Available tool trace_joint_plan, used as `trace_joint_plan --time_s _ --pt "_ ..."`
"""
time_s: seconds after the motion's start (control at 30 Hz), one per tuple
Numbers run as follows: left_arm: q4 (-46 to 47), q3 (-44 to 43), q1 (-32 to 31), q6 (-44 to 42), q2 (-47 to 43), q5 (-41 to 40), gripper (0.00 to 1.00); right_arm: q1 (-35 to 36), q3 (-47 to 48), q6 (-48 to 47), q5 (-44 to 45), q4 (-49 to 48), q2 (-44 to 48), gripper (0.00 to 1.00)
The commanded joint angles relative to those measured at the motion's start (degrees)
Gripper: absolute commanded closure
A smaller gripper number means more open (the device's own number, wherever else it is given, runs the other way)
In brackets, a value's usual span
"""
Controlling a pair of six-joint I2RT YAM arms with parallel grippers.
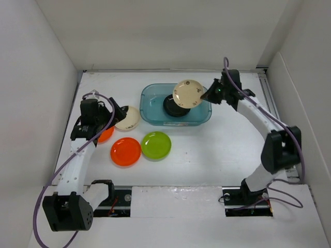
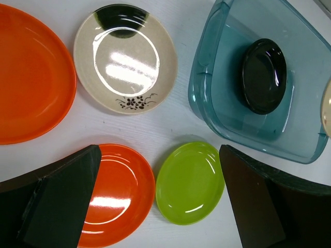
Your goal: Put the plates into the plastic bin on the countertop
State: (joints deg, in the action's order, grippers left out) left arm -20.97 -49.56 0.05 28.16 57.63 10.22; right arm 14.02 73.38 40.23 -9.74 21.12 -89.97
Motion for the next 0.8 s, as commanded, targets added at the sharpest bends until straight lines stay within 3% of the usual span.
trace_joint_plan --time_s 0.0,0.07,0.27,0.43,0.57,0.63,0.67,0.7,0.77 --pt "0.6 -2.0 0.2 0.4 0.4 -0.8 0.0 1.5 9.5 -5.1 -3.4 -4.0 -8.8 1.0" --pt "0.6 -1.5 0.2 0.4 -0.4 -1.3 0.0 1.5 13.4 -5.6 -5.3 -3.5 -14.2 1.0" --pt "0.6 -1.0 0.2 0.4 -2.7 -2.0 0.0 2.6 14.1 -3.6 -8.4 -7.3 -18.3 0.99" --pt "1.1 -1.0 0.2 -0.1 -1.6 -2.0 0.0 3.6 14.9 -4.9 -11.2 -8.0 -19.9 0.85" --pt "1.1 -1.0 0.2 -0.1 -1.6 -2.0 0.0 4.2 13.1 -4.9 -10.2 -9.1 -17.0 0.49" --pt "1.1 -1.0 0.2 -0.1 -1.6 -2.0 0.0 4.2 11.8 -5.4 -9.0 -9.1 -14.0 0.25" --pt "1.1 -1.0 0.2 -0.1 -1.6 -2.0 0.0 4.2 11.3 -5.4 -8.5 -8.5 -12.7 0.22" --pt "1.1 -1.0 0.2 -0.1 -1.6 -2.0 0.0 4.2 10.6 -6.1 -7.2 -8.5 -11.2 0.0" --pt "1.1 -1.0 0.2 -0.1 -1.1 -2.0 0.0 5.3 8.7 -8.6 -4.8 -6.1 -5.1 0.0"
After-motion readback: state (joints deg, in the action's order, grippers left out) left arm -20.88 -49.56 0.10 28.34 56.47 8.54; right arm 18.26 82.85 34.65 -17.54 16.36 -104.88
